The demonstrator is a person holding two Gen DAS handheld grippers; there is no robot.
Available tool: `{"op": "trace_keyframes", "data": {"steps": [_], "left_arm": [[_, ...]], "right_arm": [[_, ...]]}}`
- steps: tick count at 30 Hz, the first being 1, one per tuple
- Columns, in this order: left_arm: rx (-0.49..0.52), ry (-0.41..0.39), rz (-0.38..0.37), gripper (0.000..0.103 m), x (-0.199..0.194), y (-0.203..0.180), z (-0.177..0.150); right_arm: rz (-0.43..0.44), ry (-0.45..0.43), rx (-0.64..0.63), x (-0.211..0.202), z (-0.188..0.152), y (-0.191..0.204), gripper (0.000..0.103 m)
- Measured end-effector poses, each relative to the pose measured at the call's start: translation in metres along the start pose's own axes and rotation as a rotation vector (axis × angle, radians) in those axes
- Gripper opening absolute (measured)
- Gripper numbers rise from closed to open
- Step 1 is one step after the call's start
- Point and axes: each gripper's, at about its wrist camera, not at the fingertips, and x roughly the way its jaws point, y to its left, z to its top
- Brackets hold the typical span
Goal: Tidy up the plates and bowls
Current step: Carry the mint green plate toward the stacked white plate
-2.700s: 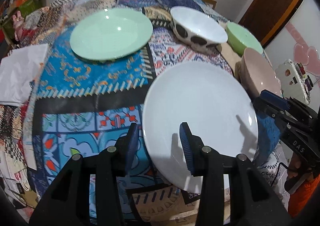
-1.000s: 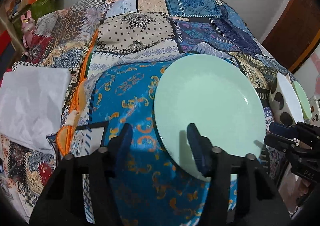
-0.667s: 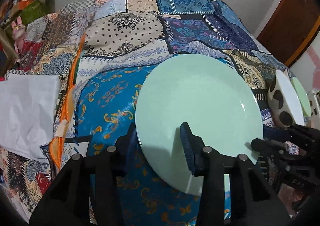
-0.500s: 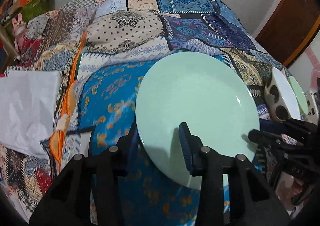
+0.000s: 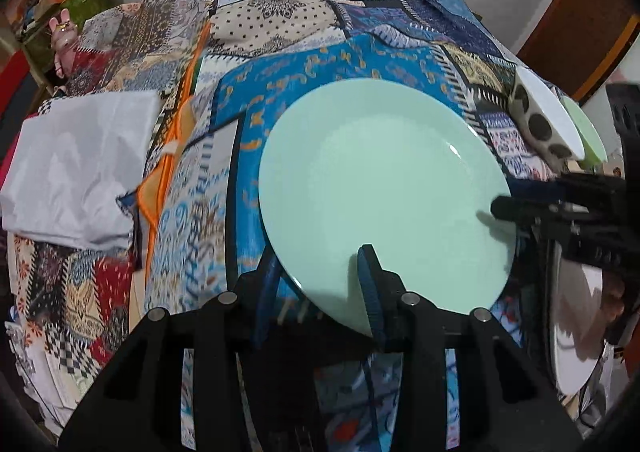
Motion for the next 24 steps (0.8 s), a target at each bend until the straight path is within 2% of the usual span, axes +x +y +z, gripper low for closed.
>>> {"op": "trace_keyframes", "data": {"steps": [10, 11, 14, 24], "left_arm": [[-0.041, -0.020, -0.002, 0.040, 0.009, 0.003, 0.004], [-0.038, -0.023, -0.002, 0.042, 0.009, 0.001, 0.004], [-0.037, -0.035, 0.013, 0.042, 0.008, -0.001, 0.004], [-0.074, -0.047, -0.017, 0.042, -0.010, -0.005, -0.002]], "right_arm": [[-0.011, 0.004, -0.002, 0.019, 0.016, 0.000, 0.031], [-0.013, 0.002, -0.002, 0.019, 0.016, 0.001, 0.031], [-0.016, -0.009, -0.008, 0.015, 0.014, 0.001, 0.030], [-0.012, -0.054, 0.003, -0.011, -0.002, 0.002, 0.028]]}}
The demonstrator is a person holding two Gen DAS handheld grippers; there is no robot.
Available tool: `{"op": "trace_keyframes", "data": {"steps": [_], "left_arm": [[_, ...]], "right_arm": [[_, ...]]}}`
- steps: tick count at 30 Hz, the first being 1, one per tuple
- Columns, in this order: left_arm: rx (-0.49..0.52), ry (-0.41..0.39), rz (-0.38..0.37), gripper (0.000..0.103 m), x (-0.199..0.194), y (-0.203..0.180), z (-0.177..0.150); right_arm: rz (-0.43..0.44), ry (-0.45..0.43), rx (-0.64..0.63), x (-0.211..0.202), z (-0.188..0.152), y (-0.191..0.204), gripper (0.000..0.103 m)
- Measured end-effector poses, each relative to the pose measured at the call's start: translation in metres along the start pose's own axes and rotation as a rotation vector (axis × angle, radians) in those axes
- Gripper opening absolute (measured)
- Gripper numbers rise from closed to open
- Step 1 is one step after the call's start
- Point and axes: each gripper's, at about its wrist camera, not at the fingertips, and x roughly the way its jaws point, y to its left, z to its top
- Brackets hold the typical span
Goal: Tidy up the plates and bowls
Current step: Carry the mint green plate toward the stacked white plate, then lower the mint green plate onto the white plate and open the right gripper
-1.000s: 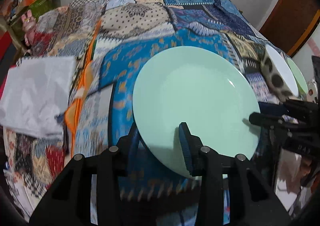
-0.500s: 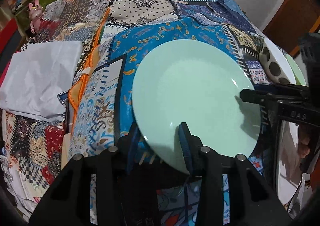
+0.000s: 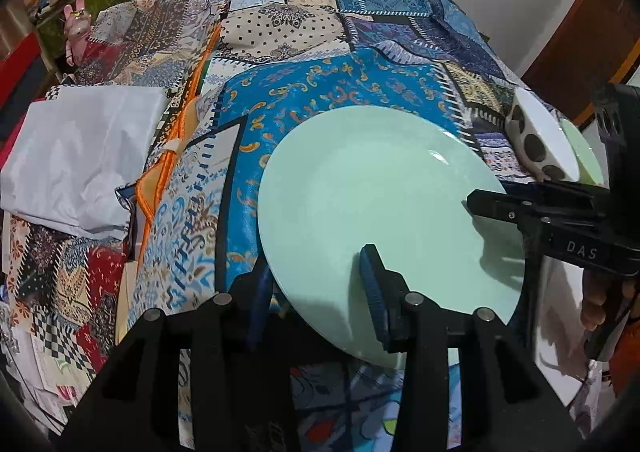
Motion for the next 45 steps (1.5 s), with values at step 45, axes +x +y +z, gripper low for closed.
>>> {"op": "trace_keyframes", "data": {"steps": [45], "left_arm": [[0.156, -0.126, -0.045, 0.042, -0.125, -0.149, -0.070]], "right_arm": [[0.002, -0.239, 0.106, -0.162, -0.114, -0.037, 0.028]]}}
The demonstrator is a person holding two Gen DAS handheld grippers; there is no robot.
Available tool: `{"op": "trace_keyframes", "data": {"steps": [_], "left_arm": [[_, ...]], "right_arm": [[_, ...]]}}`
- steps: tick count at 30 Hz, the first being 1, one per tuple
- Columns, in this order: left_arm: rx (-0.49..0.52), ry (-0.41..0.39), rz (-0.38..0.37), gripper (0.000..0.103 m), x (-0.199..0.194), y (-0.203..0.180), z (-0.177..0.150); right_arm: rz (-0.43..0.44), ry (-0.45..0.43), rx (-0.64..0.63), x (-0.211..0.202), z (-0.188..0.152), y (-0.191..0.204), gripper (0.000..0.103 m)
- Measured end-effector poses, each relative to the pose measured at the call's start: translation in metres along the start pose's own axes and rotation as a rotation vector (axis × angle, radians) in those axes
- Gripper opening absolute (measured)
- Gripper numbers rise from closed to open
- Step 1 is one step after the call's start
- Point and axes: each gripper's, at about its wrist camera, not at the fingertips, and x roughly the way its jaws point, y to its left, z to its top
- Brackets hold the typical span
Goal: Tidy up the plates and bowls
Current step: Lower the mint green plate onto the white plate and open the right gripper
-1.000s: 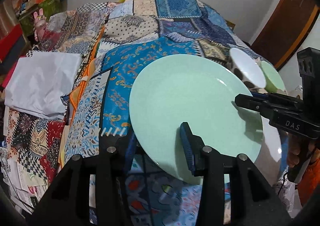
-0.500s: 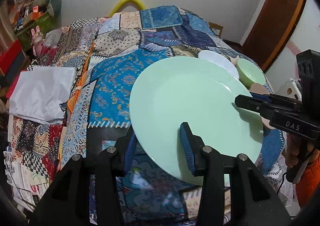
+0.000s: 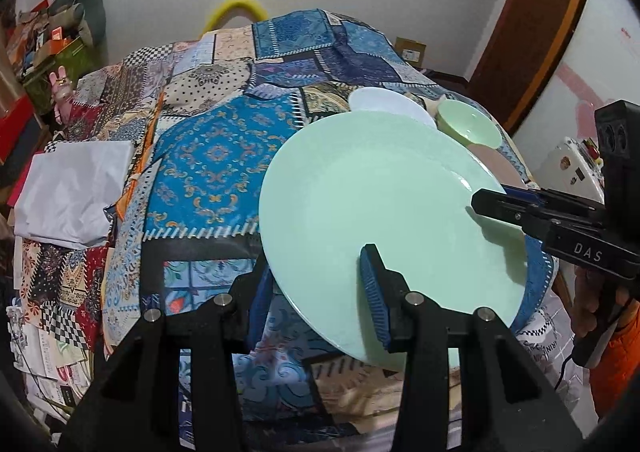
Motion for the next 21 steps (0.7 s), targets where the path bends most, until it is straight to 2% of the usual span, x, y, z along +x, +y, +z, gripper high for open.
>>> {"op": "trace_keyframes", "data": {"steps": [8, 21], "left_arm": [[0.013, 0.034, -0.022, 0.042, 0.015, -0.017, -0.008], [0.029, 0.115, -0.025, 0.042, 0.051, -0.027, -0.019]], "right_arm": [[-0.013, 0.017, 0.032, -0.004, -0.018, -0.016, 0.028], [-0.006, 0.067, 0.103, 0.012, -0.037, -0.037, 0.028]]}}
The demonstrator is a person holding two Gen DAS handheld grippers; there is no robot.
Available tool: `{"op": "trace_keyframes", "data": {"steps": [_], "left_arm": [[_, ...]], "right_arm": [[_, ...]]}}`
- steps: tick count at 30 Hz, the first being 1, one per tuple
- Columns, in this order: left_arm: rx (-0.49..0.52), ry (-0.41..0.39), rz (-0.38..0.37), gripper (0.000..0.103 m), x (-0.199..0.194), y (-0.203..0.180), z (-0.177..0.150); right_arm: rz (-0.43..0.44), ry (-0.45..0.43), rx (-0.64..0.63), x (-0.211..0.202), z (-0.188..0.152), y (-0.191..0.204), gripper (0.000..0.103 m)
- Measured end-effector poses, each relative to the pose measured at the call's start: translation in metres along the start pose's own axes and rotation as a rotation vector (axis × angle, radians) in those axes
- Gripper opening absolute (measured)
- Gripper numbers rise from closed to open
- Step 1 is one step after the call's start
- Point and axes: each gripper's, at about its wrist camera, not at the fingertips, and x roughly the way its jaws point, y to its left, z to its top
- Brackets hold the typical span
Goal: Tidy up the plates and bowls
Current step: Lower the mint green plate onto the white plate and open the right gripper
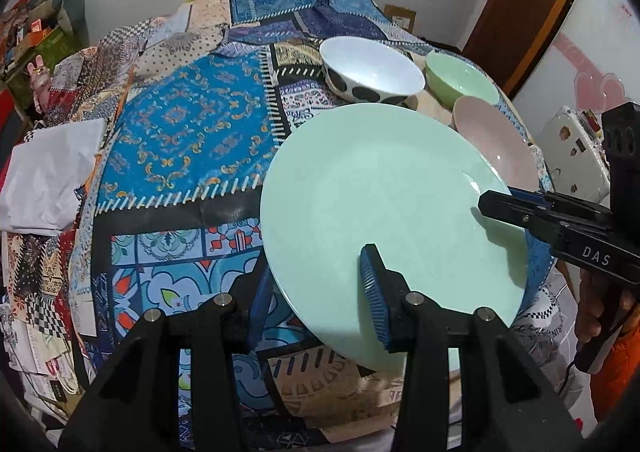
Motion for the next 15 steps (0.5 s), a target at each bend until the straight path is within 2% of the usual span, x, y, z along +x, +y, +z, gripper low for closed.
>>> {"op": "trace_keyframes", "data": {"steps": [15], "left_arm": [[-0.001, 0.058, -0.005, 0.043, 0.031, 0.000, 0.001]], "right_arm": [[-0.018, 0.043, 0.023, 0.013, -0.005, -0.012, 0.028]]}}
